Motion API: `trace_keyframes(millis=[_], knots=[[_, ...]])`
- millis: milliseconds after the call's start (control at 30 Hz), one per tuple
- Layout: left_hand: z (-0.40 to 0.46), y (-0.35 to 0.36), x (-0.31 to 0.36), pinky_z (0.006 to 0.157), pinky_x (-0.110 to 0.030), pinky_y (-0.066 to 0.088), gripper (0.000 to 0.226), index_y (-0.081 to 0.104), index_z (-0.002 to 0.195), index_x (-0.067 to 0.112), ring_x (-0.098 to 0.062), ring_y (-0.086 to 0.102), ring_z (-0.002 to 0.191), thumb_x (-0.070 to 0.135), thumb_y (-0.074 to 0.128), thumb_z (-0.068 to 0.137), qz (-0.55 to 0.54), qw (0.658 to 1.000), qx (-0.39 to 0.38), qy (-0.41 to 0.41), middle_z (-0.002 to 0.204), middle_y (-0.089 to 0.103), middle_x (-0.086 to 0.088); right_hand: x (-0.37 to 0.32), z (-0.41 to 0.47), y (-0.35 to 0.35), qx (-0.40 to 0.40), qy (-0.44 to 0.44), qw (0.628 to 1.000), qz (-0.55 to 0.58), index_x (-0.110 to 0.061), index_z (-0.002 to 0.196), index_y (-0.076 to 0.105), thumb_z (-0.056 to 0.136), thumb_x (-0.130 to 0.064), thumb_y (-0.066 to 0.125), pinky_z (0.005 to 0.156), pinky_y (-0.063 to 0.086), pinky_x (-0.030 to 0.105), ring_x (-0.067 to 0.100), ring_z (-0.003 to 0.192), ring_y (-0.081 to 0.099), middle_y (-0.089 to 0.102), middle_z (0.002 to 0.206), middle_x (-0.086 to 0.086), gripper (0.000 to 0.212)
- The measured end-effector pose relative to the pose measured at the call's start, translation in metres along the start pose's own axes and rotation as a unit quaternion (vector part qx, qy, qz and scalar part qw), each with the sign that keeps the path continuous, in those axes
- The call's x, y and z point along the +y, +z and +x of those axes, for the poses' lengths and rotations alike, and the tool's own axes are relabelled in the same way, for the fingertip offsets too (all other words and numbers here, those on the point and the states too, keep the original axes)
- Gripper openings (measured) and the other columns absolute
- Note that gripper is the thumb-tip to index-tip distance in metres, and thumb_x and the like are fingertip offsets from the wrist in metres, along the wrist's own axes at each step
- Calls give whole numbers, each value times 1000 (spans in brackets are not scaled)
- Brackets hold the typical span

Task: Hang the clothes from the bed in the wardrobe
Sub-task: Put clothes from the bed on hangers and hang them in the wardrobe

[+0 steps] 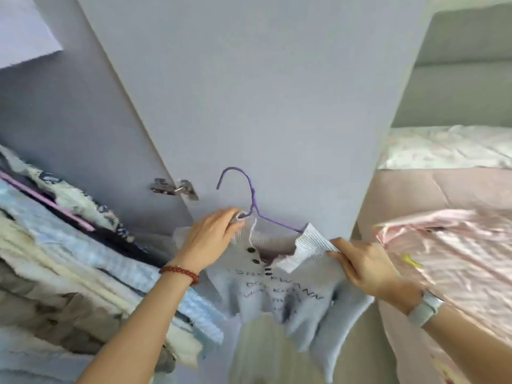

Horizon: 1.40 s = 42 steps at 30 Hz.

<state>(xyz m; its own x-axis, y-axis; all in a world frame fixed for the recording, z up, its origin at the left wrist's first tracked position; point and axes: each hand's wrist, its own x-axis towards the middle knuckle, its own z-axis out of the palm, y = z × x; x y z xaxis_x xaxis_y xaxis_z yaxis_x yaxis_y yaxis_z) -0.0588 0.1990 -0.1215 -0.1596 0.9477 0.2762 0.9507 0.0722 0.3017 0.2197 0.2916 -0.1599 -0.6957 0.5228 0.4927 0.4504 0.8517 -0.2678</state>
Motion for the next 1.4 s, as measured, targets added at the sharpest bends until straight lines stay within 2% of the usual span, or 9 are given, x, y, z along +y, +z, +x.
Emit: trace_keyframes(millis=[100, 200, 300, 500, 700, 833, 1033, 1167, 1400], knots=[[-8, 61, 65, 70, -31, 40, 24, 59, 108, 14, -28, 61, 88, 31, 51, 93, -100, 989, -101, 36, 96, 68, -5, 41, -75, -28, -33, 143, 989, -6, -1, 89, 64, 94, -40, 26, 62, 51, 33, 29, 73, 63, 65, 78, 13, 55], [-14, 111, 135, 58, -27, 40, 7, 56, 86, 26, -5, 48, 56, 30, 53, 91, -208, 961, -158, 89, 60, 52, 12, 57, -150, -55, -6, 277, 961, -23, -1, 96, 61, 86, -24, 45, 74, 45, 31, 30, 85, 59, 64, 88, 13, 30], [-12, 146, 192, 49, -11, 31, 23, 46, 70, 31, 1, 38, 49, 25, 58, 89, -263, 935, -204, 122, 55, 48, 19, 48, -221, -75, 20, 384, 922, -35, -5, 103, 63, 83, -23, 57, 74, 47, 35, 28, 85, 62, 66, 91, 8, 28], [-16, 215, 265, 50, -15, 29, 27, 50, 66, 14, 0, 33, 48, 26, 56, 90, -301, 818, -442, 211, 52, 33, 13, -7, -324, -75, 52, 583, 810, -43, -13, 102, 67, 86, -22, 62, 64, 47, 31, 26, 77, 65, 69, 89, 3, 19], [-46, 251, 376, 56, -27, 33, 21, 62, 78, 12, -7, 51, 60, 25, 54, 92, -265, 698, -567, 347, 63, 55, 4, -71, -388, -93, 176, 704, 669, -158, -12, 90, 72, 78, -7, 71, 47, 34, 13, 5, 51, 49, 67, 66, -4, 13], [-88, 251, 467, 54, -24, 28, 34, 52, 68, 6, -11, 38, 54, 28, 50, 93, -264, 632, -586, 433, 62, 42, -1, -96, -432, -133, 241, 722, 573, -304, -6, 83, 71, 78, -13, 66, 40, 42, 18, 12, 45, 56, 67, 59, 5, 11], [-163, 236, 624, 53, -19, 30, 28, 56, 77, 4, -11, 42, 58, 27, 54, 92, -317, 570, -572, 498, 65, 48, -1, -115, -528, -221, 270, 722, 443, -457, -11, 95, 67, 87, -20, 52, 69, 50, 43, 33, 71, 61, 69, 82, 12, 19], [-215, 241, 738, 50, -19, 26, 30, 49, 67, 14, -3, 38, 55, 30, 53, 92, -331, 573, -522, 539, 59, 39, 10, -91, -617, -294, 295, 709, 385, -511, -8, 92, 68, 87, -19, 52, 74, 44, 45, 36, 74, 59, 67, 79, 14, 20], [-295, 345, 927, 60, -24, 24, 18, 59, 86, 7, -28, 55, 84, 23, 52, 93, -295, 628, -418, 587, 84, 58, -12, 13, -808, -359, 329, 781, 348, -401, -9, 98, 67, 89, -21, 52, 89, 30, 42, 35, 95, 56, 67, 95, 15, 21]])
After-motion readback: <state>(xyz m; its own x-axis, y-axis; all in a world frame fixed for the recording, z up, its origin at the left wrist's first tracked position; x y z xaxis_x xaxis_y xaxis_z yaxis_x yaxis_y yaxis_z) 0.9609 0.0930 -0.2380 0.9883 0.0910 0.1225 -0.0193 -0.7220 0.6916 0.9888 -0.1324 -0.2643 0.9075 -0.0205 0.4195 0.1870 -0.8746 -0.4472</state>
